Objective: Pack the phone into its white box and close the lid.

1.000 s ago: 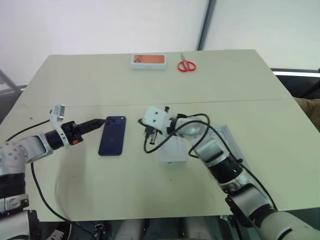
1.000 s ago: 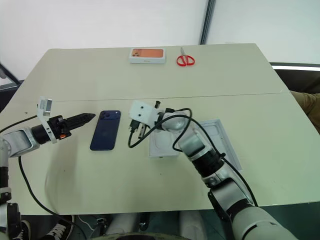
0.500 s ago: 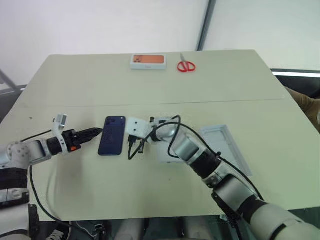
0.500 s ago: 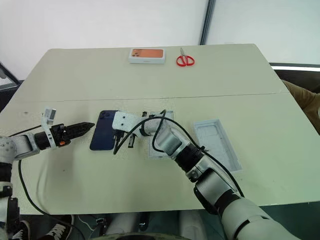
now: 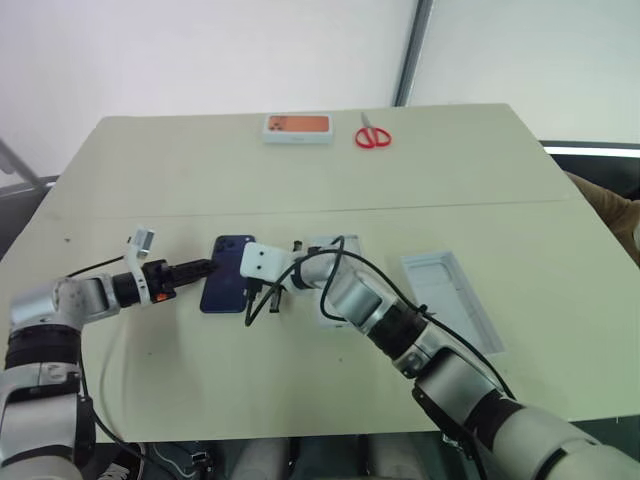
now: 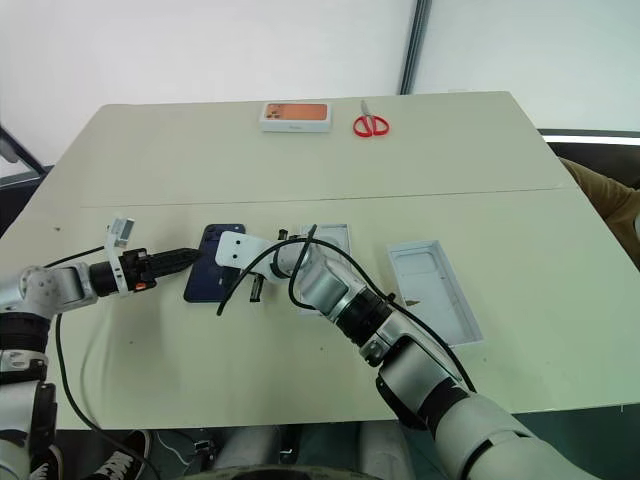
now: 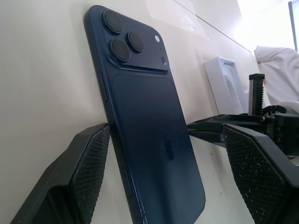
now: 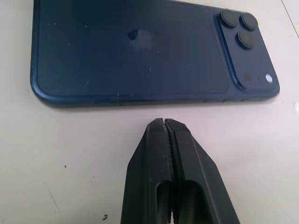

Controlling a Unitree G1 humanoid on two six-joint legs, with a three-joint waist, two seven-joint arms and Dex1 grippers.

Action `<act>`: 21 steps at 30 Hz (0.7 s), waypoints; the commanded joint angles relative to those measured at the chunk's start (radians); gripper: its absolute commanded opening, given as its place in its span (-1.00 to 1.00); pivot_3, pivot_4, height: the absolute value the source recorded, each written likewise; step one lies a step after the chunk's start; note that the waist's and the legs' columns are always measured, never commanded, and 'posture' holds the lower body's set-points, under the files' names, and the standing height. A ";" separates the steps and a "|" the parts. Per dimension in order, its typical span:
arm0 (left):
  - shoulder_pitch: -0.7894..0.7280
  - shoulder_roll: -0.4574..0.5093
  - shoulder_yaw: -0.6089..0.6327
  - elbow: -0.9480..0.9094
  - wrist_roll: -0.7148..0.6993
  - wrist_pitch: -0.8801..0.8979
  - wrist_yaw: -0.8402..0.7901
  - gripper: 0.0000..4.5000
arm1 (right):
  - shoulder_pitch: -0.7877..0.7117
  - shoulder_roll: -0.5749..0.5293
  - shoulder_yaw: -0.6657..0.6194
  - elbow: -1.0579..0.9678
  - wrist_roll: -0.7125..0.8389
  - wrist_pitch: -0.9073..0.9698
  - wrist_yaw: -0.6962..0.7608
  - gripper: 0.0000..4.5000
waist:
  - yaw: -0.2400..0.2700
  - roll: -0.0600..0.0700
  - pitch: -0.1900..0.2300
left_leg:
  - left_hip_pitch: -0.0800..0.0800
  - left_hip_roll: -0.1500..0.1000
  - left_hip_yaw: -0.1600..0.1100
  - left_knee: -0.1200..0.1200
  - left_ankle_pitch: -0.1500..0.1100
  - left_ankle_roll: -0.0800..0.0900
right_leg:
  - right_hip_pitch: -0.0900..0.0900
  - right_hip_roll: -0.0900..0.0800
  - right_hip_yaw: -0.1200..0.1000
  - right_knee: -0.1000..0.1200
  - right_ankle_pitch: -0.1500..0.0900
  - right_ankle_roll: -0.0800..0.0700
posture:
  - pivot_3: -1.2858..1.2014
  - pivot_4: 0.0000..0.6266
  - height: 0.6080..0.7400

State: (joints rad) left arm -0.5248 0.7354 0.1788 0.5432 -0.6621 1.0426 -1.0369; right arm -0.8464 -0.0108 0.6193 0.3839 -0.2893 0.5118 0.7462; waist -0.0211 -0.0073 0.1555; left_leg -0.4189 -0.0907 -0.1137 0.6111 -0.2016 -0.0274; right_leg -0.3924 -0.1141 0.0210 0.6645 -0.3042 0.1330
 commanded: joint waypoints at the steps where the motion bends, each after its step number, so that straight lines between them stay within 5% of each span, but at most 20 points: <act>1: 0.032 -0.061 -0.047 0.016 0.013 0.069 0.007 0.78 | -0.007 0.026 -0.001 0.005 0.007 0.001 0.004 -0.97 | 0.002 0.000 0.000 | 0.001 0.000 0.000 0.000 0.000 0.000 | 0.001 0.000 0.000 0.000 0.000 0.000 | 0.03 -0.52 1.00; 11: 0.046 -0.124 -0.007 -0.048 -0.029 0.178 0.031 0.78 | -0.001 0.014 0.003 0.010 -0.012 -0.015 -0.002 -0.97 | 0.005 0.004 -0.005 | 0.003 -0.001 0.000 0.000 -0.001 0.001 | 0.003 -0.001 0.000 0.000 0.000 0.000 | 0.03 -0.52 1.00; 21: -0.031 -0.072 -0.046 -0.137 0.023 0.293 0.098 0.78 | 0.000 0.012 -0.004 0.018 -0.023 -0.031 -0.006 -0.97 | 0.004 0.003 -0.006 | 0.004 -0.001 0.000 0.000 -0.001 0.001 | 0.004 -0.001 0.000 0.000 0.000 0.000 | 0.03 -0.52 1.00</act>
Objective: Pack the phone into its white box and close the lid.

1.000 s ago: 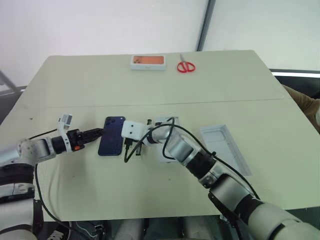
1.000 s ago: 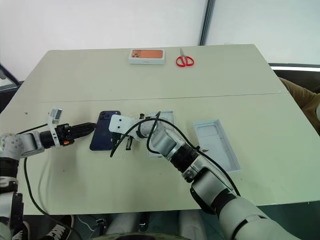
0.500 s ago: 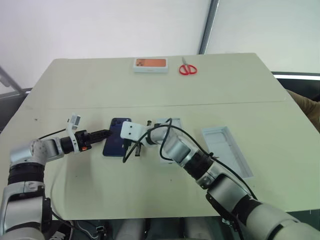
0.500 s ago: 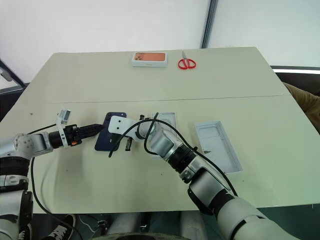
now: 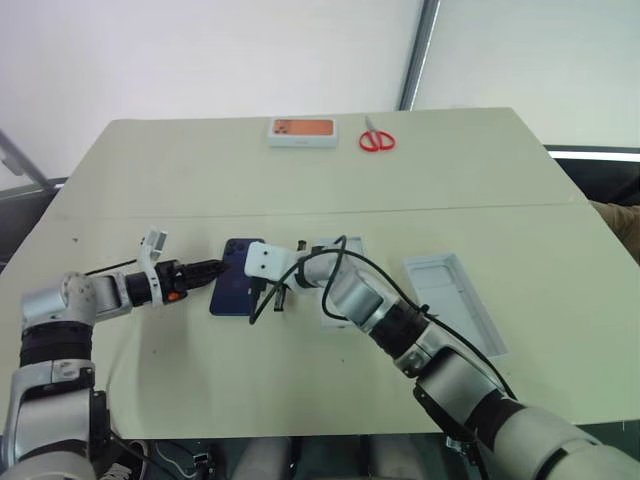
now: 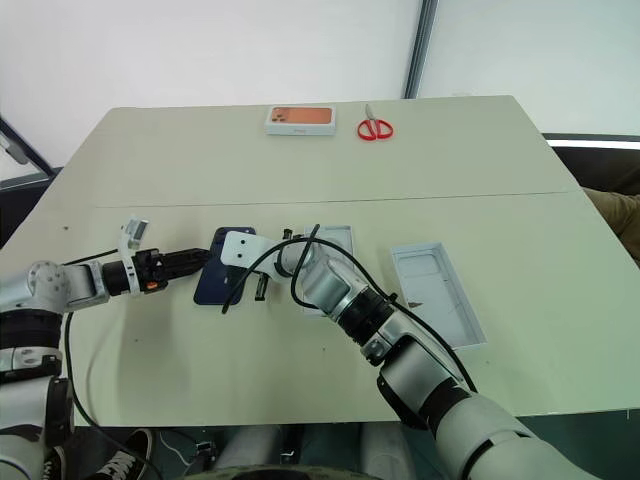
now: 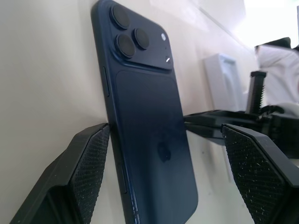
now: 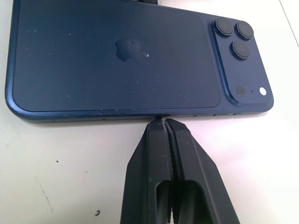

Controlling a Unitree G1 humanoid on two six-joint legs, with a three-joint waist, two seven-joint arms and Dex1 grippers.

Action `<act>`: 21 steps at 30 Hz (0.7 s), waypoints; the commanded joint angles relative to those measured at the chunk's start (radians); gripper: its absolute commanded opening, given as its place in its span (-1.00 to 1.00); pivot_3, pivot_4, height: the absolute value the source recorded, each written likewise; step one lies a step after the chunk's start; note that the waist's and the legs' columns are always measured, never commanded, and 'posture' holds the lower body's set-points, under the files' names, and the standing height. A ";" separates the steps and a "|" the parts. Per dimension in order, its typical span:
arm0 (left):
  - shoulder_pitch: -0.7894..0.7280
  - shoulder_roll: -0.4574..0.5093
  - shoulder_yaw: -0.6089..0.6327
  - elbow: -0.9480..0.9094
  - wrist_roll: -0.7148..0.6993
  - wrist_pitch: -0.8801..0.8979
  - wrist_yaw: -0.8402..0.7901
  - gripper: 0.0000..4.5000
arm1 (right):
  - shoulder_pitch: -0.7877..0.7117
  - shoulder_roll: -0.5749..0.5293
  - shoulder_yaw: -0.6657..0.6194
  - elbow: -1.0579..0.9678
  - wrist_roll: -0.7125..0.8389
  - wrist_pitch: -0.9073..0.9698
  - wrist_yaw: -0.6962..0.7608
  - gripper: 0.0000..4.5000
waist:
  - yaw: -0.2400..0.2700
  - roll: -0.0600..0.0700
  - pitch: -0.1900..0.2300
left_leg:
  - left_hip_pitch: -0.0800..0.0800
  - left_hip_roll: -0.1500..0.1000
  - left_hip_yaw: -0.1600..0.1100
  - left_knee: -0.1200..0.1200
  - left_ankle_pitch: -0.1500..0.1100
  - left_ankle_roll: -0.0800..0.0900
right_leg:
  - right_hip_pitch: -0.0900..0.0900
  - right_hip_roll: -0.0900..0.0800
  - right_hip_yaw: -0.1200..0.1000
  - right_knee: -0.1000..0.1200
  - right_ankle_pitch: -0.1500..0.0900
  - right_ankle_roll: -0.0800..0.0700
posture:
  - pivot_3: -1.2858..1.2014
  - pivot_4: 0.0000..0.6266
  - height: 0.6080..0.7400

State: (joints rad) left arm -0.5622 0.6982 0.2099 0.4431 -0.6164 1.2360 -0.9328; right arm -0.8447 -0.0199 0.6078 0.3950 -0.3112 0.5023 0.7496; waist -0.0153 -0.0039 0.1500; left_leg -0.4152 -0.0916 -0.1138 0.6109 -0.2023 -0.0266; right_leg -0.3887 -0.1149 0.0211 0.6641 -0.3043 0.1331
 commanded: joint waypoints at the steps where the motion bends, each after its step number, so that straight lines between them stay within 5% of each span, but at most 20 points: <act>1: 0.003 -0.036 -0.072 -0.044 -0.031 0.113 -0.008 0.78 | -0.002 0.021 0.007 0.009 -0.002 -0.023 -0.010 -0.97 | -0.004 0.000 0.000 | 0.000 0.000 0.000 0.000 0.000 0.000 | 0.000 0.000 0.000 0.000 0.000 0.000 | 0.03 -0.52 1.00; 11: -0.021 -0.153 0.019 -0.076 -0.040 0.162 0.103 0.78 | -0.001 0.013 0.008 0.018 -0.009 -0.047 -0.013 -0.97 | 0.001 0.000 0.000 | 0.000 0.000 0.000 0.000 0.000 0.000 | 0.000 0.000 0.000 0.000 0.000 0.000 | 0.03 -0.52 1.00; 21: 0.023 -0.117 0.111 -0.017 -0.073 0.110 0.070 0.78 | -0.004 0.002 0.001 0.023 -0.017 -0.058 -0.013 -0.97 | -0.007 -0.001 0.000 | 0.000 0.000 0.000 -0.001 0.000 0.000 | -0.001 0.000 0.000 -0.001 0.000 0.000 | 0.03 -0.52 1.00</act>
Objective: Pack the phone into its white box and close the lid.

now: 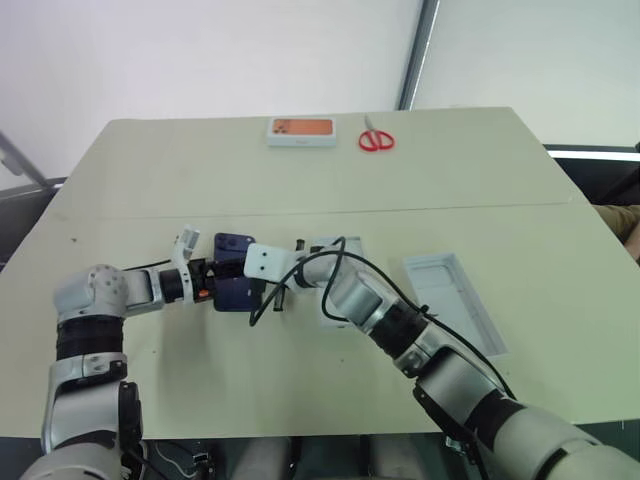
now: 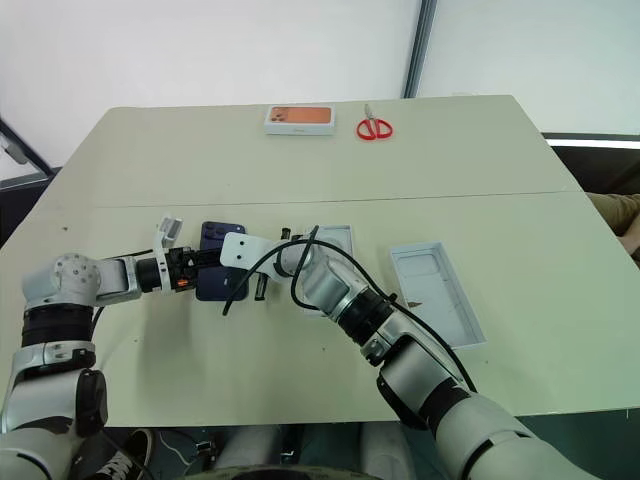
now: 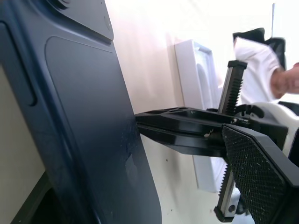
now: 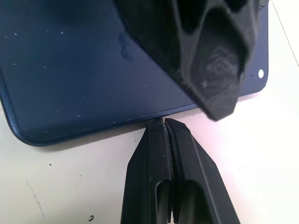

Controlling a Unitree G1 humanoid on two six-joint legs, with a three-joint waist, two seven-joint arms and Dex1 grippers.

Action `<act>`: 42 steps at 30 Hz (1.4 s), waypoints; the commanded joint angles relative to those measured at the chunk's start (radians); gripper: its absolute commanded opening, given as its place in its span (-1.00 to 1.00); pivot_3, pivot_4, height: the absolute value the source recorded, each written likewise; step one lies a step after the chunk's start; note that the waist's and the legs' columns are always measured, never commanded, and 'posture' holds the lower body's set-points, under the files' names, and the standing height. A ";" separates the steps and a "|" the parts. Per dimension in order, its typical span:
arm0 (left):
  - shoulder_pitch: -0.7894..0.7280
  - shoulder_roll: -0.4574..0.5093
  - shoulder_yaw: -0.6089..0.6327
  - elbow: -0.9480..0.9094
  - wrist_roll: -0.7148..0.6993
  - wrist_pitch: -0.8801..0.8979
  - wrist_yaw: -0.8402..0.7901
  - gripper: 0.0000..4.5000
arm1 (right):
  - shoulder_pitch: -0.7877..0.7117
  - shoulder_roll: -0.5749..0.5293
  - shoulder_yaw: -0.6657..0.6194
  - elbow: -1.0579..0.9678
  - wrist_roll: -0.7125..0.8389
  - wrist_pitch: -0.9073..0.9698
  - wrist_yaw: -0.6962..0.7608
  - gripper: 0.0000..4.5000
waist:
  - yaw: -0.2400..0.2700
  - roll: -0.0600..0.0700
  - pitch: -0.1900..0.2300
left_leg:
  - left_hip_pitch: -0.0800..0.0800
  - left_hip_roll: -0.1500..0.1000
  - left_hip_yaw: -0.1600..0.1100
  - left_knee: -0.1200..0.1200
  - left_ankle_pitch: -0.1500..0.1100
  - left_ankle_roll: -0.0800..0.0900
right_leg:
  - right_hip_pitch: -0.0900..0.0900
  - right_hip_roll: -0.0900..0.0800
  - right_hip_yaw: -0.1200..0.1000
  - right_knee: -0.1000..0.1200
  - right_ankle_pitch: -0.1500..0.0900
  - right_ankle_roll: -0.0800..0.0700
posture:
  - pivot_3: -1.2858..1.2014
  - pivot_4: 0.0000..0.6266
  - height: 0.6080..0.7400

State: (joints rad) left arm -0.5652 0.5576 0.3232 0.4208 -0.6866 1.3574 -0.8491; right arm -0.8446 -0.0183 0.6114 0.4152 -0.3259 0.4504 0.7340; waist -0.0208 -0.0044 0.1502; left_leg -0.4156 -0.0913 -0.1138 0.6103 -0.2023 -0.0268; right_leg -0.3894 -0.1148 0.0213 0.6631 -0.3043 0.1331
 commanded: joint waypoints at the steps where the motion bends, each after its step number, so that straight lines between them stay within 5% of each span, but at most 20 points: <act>1: 0.034 0.029 -0.001 -0.002 -0.009 -0.015 -0.020 0.78 | -0.004 0.001 -0.003 0.004 -0.002 -0.007 0.003 -0.97 | -0.003 0.000 0.000 | 0.000 0.000 0.000 -0.001 0.000 0.000 | 0.000 0.000 0.000 0.000 0.000 0.000 | 0.03 -0.52 1.00; 13: 0.075 0.081 0.045 -0.010 -0.070 -0.005 -0.035 0.78 | 0.004 0.007 0.007 0.001 -0.006 -0.013 0.005 -0.97 | -0.024 0.000 0.000 | 0.000 0.001 0.000 -0.004 0.000 -0.001 | -0.002 0.001 0.000 0.000 0.000 -0.001 | 0.03 -0.52 1.00; 16: 0.079 0.078 0.047 0.001 -0.076 -0.009 -0.028 0.39 | 0.004 0.004 0.009 0.004 -0.009 -0.017 0.005 -1.00 | -0.024 0.000 0.000 | 0.000 0.001 0.000 -0.004 0.000 -0.001 | -0.002 0.001 0.000 0.000 0.000 -0.001 | 0.03 -0.52 1.00; 21: 0.085 0.062 0.048 -0.010 -0.088 -0.014 -0.019 -0.70 | 0.005 0.008 0.007 0.002 -0.007 -0.015 0.007 -1.00 | -0.022 -0.001 0.001 | 0.000 0.001 0.000 -0.004 0.000 -0.001 | -0.002 0.001 0.000 0.000 0.000 -0.001 | 0.03 -0.52 1.00; 33: 0.109 0.050 0.054 -0.032 -0.120 0.006 -0.002 -0.70 | 0.010 0.007 0.006 -0.008 -0.009 -0.009 0.007 -1.00 | -0.024 -0.001 0.001 | -0.001 0.002 0.000 -0.005 0.001 -0.001 | -0.004 0.001 0.001 -0.001 0.000 -0.001 | 0.03 -0.52 1.00; 36: 0.112 0.045 0.066 -0.031 -0.130 0.012 0.009 -0.99 | 0.012 0.008 0.006 -0.009 -0.009 -0.008 0.006 -1.00 | -0.024 -0.001 0.001 | -0.001 0.001 0.000 -0.005 0.001 -0.001 | -0.004 0.001 0.001 -0.001 0.000 -0.001 | 0.03 -0.52 1.00; 42: 0.128 0.021 0.138 -0.037 -0.176 0.006 0.016 -0.99 | 0.022 -0.006 -0.021 -0.046 0.019 -0.053 0.013 -1.00 | -0.023 -0.001 0.001 | -0.001 0.001 0.000 -0.005 0.001 -0.001 | -0.004 0.001 0.001 -0.001 0.000 -0.001 | 0.03 -0.52 1.00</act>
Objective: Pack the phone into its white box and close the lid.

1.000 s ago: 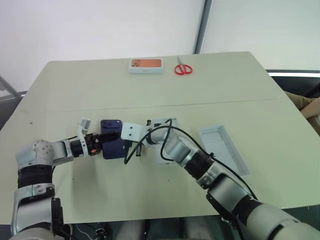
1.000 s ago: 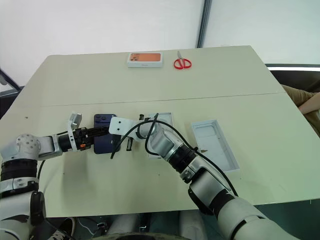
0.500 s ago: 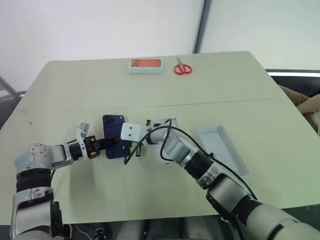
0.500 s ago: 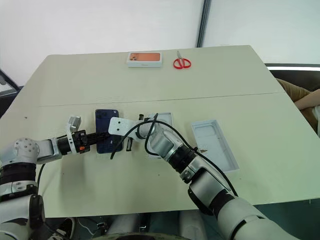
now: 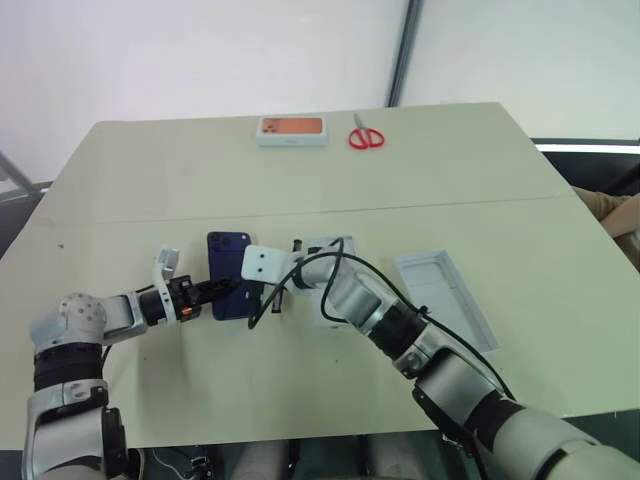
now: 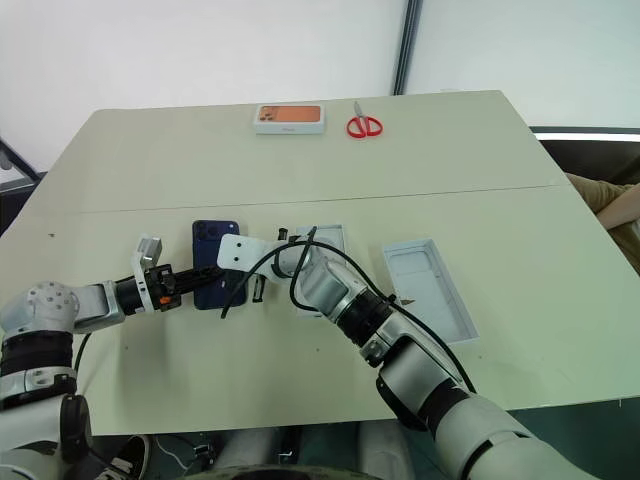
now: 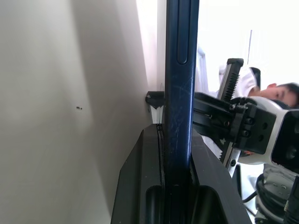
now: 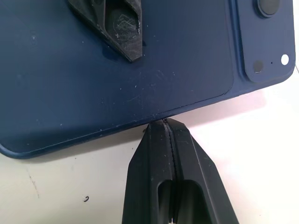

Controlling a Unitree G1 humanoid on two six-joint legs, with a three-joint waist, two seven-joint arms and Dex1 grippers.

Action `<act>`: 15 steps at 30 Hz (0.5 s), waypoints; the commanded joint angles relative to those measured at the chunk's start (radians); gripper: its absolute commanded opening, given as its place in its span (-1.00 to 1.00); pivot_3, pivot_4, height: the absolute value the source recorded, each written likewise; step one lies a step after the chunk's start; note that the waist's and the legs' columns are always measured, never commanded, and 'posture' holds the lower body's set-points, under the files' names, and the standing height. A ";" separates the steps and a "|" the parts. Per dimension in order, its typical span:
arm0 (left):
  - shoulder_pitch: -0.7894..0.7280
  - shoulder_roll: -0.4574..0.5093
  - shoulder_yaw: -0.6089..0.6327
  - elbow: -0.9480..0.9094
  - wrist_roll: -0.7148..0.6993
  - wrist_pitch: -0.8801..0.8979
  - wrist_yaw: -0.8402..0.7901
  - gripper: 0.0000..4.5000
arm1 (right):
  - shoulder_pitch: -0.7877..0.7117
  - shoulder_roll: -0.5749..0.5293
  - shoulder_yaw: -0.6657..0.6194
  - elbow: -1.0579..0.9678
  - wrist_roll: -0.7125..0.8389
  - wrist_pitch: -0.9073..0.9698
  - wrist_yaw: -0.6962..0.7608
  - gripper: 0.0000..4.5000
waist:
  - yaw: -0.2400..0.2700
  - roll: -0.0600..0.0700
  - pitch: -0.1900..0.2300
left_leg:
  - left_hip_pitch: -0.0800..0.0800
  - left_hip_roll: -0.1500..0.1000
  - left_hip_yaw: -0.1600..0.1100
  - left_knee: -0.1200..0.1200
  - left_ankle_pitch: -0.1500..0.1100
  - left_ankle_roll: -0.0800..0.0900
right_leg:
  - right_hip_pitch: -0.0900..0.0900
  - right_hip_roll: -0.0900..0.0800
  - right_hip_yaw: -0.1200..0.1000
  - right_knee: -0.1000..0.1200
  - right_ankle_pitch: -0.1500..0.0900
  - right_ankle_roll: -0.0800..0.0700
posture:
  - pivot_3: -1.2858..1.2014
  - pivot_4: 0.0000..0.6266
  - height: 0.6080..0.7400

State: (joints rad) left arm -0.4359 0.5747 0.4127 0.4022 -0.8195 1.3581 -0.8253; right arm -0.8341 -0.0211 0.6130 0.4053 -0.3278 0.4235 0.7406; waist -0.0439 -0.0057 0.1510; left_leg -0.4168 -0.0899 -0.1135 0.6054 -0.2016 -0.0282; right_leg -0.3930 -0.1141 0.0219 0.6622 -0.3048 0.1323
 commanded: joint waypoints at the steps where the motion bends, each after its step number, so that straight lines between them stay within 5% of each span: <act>1: 0.006 0.005 0.045 -0.030 -0.033 -0.018 -0.006 -0.99 | 0.018 -0.003 -0.043 -0.053 0.045 -0.034 0.014 -1.00 | 0.000 0.000 0.000 | 0.000 0.000 0.000 0.000 0.000 0.000 | 0.000 0.000 0.000 0.000 0.000 0.000 | 0.03 -0.52 1.00; 9: 0.005 0.010 0.083 -0.041 -0.077 -0.001 -0.016 -0.99 | 0.048 -0.024 -0.186 -0.186 0.206 -0.016 0.080 -1.00 | 0.000 -0.001 0.001 | -0.005 0.000 0.000 0.001 0.000 0.000 | -0.004 0.000 0.000 0.000 0.000 0.000 | 0.03 -0.52 1.00; 12: -0.001 0.002 0.096 -0.048 -0.094 0.010 -0.001 -1.00 | 0.068 -0.041 -0.271 -0.263 0.311 0.074 0.123 -0.63 | 0.000 -0.001 0.001 | -0.006 0.000 0.000 0.001 0.000 0.000 | -0.004 0.000 0.000 0.000 0.000 0.000 | 0.03 -0.52 1.00; 15: -0.005 -0.006 0.106 -0.055 -0.116 0.026 0.007 -1.00 | 0.086 -0.076 -0.276 -0.299 0.325 0.091 0.122 0.02 | 0.001 -0.001 0.001 | -0.007 0.000 0.000 0.002 0.000 0.000 | -0.004 0.000 0.000 0.000 0.000 0.000 | 0.03 -0.52 1.00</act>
State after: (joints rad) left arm -0.4244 0.5634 0.4784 0.3874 -0.8874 1.3748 -0.8124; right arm -0.7516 -0.0947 0.3539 0.1551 -0.0272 0.5062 0.8584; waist -0.0424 -0.0070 0.1523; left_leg -0.4235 -0.0895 -0.1138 0.6074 -0.2014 -0.0284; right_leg -0.3975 -0.1139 0.0216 0.6620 -0.3048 0.1323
